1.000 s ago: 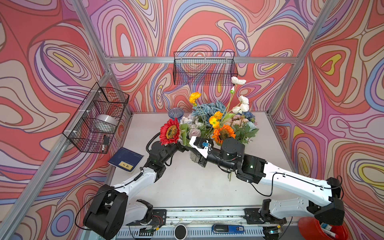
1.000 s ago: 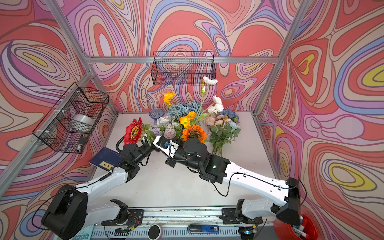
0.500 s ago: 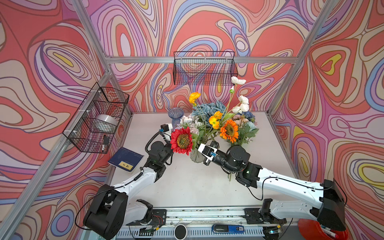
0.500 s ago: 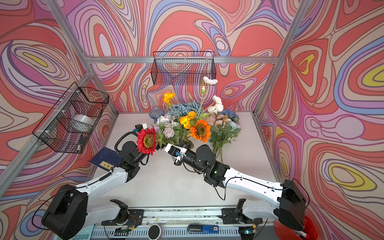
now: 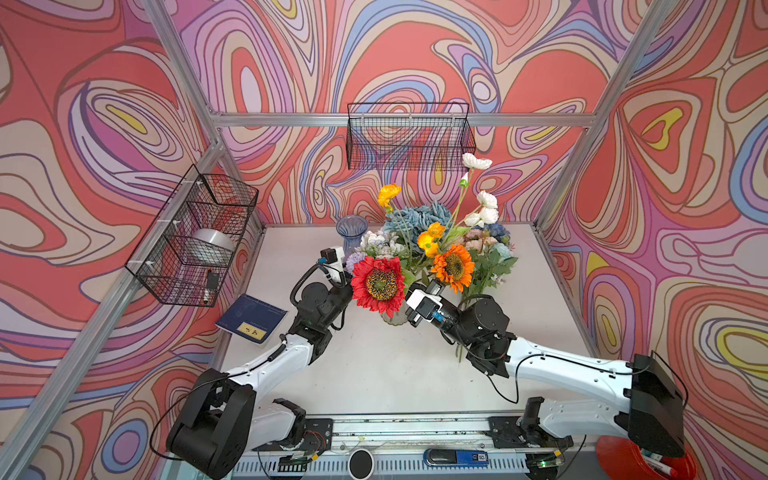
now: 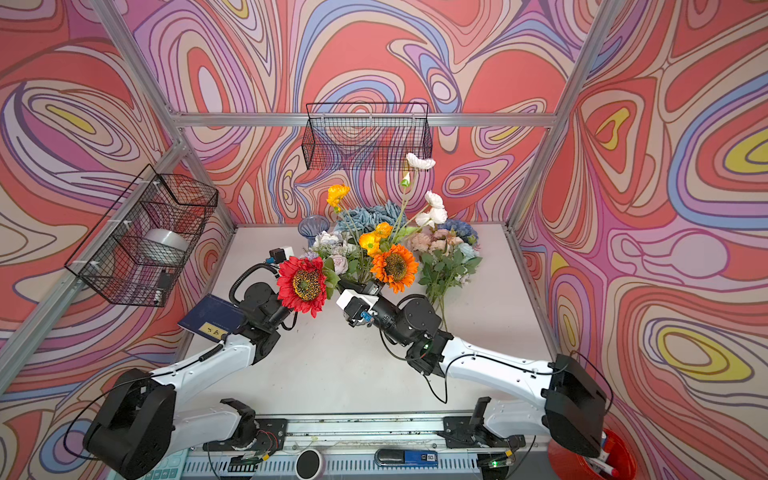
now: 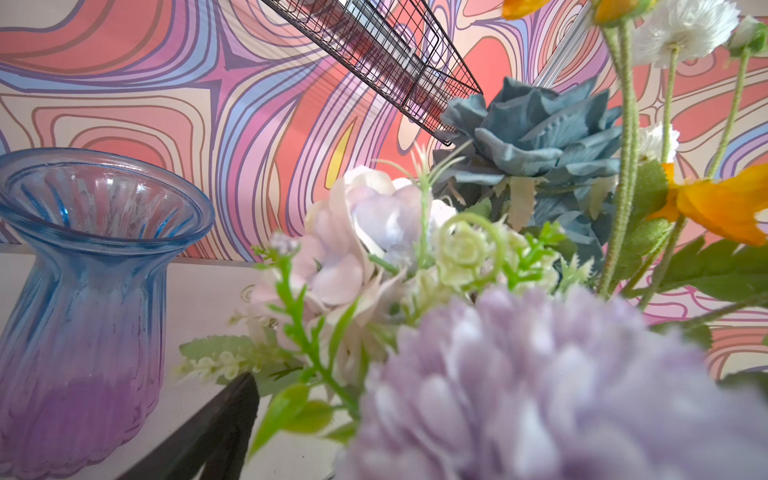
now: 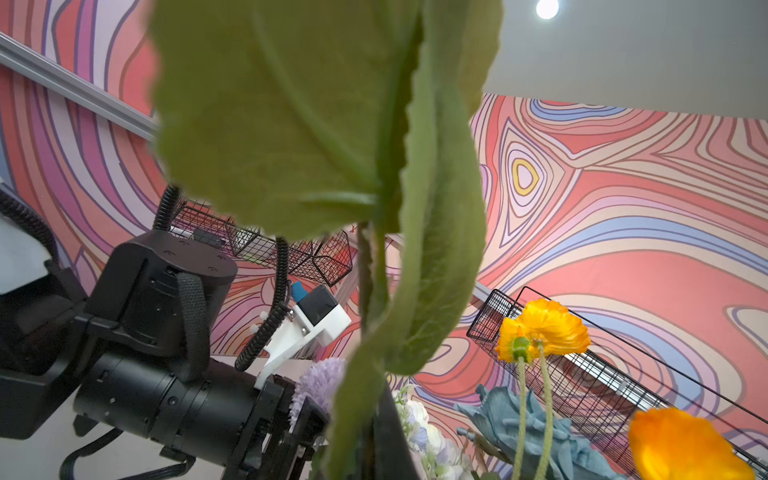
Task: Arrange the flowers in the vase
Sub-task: 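Lower the red gerbera stem into the clear vase with the right gripper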
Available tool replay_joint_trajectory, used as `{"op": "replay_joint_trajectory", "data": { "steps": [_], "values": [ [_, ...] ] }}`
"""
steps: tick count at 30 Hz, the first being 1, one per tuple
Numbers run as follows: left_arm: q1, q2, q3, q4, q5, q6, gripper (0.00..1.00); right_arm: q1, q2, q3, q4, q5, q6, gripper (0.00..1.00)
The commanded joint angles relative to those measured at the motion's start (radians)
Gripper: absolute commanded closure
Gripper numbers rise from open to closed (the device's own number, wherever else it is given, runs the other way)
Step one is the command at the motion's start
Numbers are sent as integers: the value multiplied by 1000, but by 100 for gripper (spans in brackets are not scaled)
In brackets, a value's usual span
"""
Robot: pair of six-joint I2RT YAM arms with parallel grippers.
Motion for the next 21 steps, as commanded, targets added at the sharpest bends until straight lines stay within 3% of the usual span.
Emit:
{"op": "replay_joint_trajectory", "data": {
  "steps": [1, 12, 21],
  "values": [
    [7, -13, -8, 19, -2, -11, 1, -5, 53, -22, 94, 14, 9, 100],
    [8, -11, -8, 20, -1, -12, 1, -31, 127, -81, 168, 62, 85, 100],
    [8, -15, -5, 16, -2, -7, 1, -92, 128, -152, 176, 45, 274, 100]
  ]
}}
